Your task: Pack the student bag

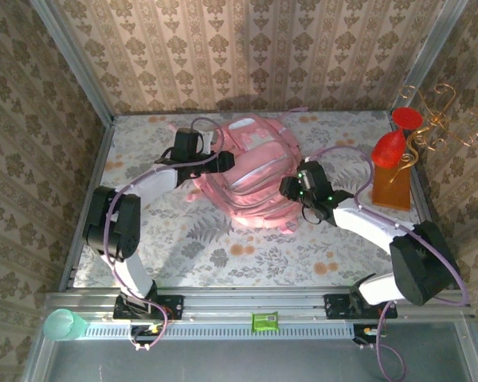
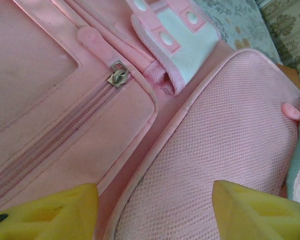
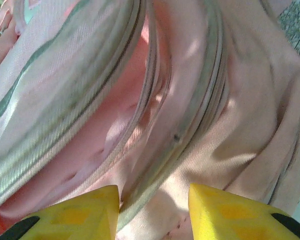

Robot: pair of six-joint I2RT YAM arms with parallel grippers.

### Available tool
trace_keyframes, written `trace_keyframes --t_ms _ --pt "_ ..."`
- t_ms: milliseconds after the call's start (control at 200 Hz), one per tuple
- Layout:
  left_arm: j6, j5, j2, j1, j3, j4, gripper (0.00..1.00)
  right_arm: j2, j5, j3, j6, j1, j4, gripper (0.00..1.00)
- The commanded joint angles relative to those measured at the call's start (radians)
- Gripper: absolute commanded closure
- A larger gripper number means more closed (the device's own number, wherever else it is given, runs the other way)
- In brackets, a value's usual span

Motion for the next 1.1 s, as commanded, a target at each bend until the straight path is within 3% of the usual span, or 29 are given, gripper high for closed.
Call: trace_keyframes --t_ms 0,145,440,610,935,1095 --pt "0.031 0.026 0.04 -0.016 0.047 -0.075 0.38 0.032 0.044 0.041 -0.055 -0.032 -0.003 0.62" --pt "0.064 0.004 0.065 -0.032 0.058 -0.107 0.39 0.085 0.021 0.097 -0.103 -0.068 -0.015 0.66" --pt "0.022 0.044 0.021 -0.049 -0.061 -0.029 0.58 0.251 -0.083 0.278 -0.202 -0.133 -0.101 0.7" --pt "0.011 0.033 0.039 -0.103 -0.069 -0.021 0.69 0.326 -0.126 0.374 -0.245 -0.137 -0.152 0.71" --pt "-0.075 0.017 0.022 -0.122 -0.118 0.068 1.0 0.24 -0.003 0.433 -0.359 -0.152 -0.331 0.57" --pt "-0.195 0.03 -0.042 -0.125 -0.23 0.22 1.0 0.092 0.053 0.318 -0.311 -0.144 -0.391 0.46"
